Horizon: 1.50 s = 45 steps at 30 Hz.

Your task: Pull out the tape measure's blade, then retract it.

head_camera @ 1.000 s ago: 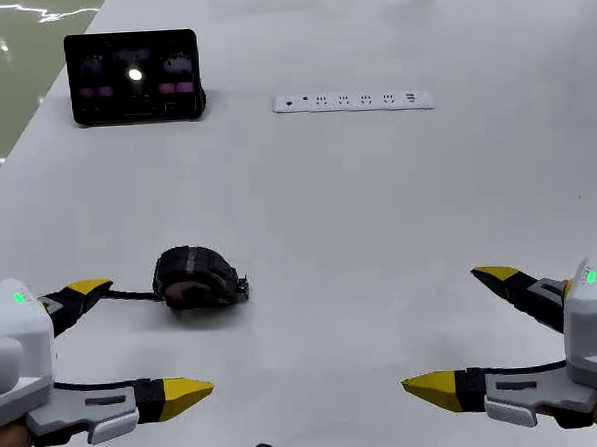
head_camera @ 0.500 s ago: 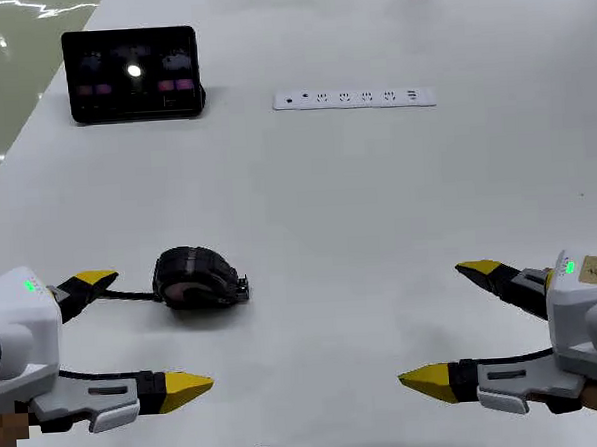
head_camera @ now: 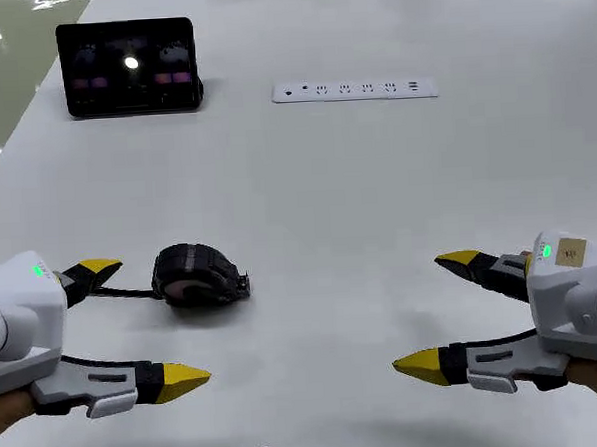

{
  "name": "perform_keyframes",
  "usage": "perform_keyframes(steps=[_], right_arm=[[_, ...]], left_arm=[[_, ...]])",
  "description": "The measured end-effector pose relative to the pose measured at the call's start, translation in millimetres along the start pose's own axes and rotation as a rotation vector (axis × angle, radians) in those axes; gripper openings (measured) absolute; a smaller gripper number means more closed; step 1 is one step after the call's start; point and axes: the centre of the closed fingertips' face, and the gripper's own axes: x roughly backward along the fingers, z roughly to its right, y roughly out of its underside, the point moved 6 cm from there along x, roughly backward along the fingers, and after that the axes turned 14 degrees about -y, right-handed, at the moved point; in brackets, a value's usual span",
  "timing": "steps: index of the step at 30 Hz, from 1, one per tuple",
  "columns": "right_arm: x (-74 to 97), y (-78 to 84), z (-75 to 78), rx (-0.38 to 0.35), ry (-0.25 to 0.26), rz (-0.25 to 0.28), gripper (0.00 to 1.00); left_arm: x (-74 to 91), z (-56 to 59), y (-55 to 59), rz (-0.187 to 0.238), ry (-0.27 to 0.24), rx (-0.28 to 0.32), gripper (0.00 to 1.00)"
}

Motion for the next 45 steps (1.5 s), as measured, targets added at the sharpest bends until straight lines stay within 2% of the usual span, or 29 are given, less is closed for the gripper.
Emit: perform_keyframes(steps=[12,22,45], right_arm=[[-15.0,-4.7,10.9,0.039,-0.045,-0.03,0.74],[-27.8,-9.7,20.2,0.082,-0.089,-0.061,0.68],[-62.8,-25.8,33.8,0.191,-0.201,-0.114,0.54]], left_arm=[[-9.1,-8.6,-0.2,-0.025,0.035,-0.036,0.99],[-17.8,-16.2,-1.7,-0.037,0.076,-0.076,0.95],[-38.1,-32.4,-8.9,-0.068,0.173,-0.195,0.69]])
